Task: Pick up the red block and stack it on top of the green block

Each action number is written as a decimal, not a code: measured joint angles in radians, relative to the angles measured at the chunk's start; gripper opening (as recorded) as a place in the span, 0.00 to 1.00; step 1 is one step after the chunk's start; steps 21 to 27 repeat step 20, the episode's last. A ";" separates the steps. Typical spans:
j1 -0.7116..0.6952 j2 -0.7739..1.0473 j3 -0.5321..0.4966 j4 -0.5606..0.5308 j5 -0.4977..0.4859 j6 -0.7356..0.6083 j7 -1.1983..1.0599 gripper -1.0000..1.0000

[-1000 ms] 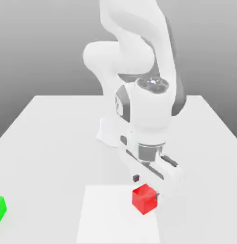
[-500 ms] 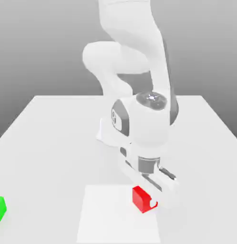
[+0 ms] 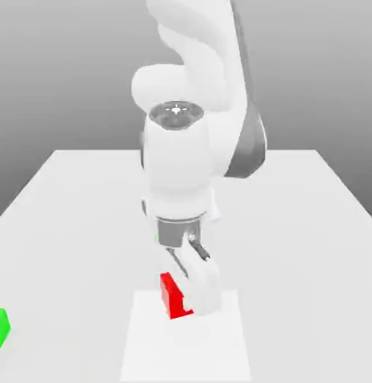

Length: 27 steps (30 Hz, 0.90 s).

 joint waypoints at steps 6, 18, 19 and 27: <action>-0.147 0.074 -0.151 0.158 0.003 -0.086 -0.001 0.00; -0.244 0.283 -0.245 0.276 0.009 -0.003 0.001 1.00; -0.245 0.272 -0.247 0.277 0.009 -0.015 0.002 1.00; -0.245 0.248 -0.248 0.276 0.007 -0.038 0.003 1.00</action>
